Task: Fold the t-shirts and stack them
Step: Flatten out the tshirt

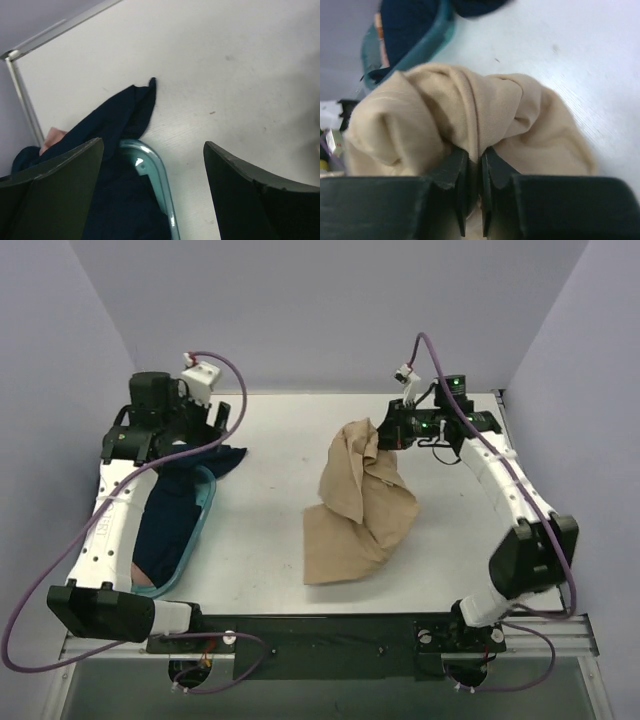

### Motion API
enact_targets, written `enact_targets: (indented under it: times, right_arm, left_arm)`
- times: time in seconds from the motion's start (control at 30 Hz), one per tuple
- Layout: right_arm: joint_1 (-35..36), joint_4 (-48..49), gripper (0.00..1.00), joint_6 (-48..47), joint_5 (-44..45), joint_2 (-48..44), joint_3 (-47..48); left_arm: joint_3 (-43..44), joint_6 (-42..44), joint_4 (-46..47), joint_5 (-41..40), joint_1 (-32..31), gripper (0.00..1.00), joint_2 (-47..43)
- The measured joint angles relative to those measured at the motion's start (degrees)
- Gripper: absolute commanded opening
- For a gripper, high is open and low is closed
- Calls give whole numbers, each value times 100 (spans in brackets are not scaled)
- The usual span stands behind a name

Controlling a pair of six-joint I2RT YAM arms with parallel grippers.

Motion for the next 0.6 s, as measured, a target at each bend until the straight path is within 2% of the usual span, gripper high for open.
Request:
enact_targets:
  times: [0.03, 0.07, 0.13, 0.17, 0.2, 0.23, 0.33, 0.37, 0.4, 0.47, 0.53, 0.6]
  right_arm:
    - [-68, 22, 18, 57, 140, 358, 24]
    - [-131, 20, 33, 125, 293, 756, 79]
    - [-247, -13, 51, 262, 662, 1652, 280]
    - [-317, -13, 55, 363, 970, 2094, 411]
    - [-393, -125, 65, 472, 1346, 2503, 592]
    - [-501, -245, 68, 605, 1738, 2857, 776]
    - [-782, -649, 86, 846, 2949, 3248, 1019]
    - [-863, -730, 93, 911, 3434, 3156, 955]
    - [-911, -756, 96, 946, 3932, 2938, 796]
    - [-791, -776, 96, 1003, 4951, 2166, 232]
    - [-332, -763, 94, 1062, 5727, 1115, -492]
    - [435, -710, 93, 1126, 6111, 94, -1176]
  left_arm:
    - [-111, 79, 11, -15, -238, 91, 24]
    - [-210, 140, 11, -13, -450, 91, 50]
    - [-354, 271, 11, -72, -820, 91, 131]
    - [-398, 328, 17, -138, -946, 91, 170]
    - [-457, 398, 24, -251, -1143, 91, 223]
    - [-514, 455, 26, -334, -1296, 91, 264]
    - [-682, 562, 17, -374, -1611, 91, 328]
    - [-730, 575, 13, -372, -1659, 91, 332]
    - [-765, 586, 13, -369, -1670, 91, 330]
    - [-798, 586, 31, -380, -1650, 91, 326]
    - [-844, 579, 68, -404, -1635, 91, 315]
    - [-920, 570, 83, -411, -1633, 91, 289]
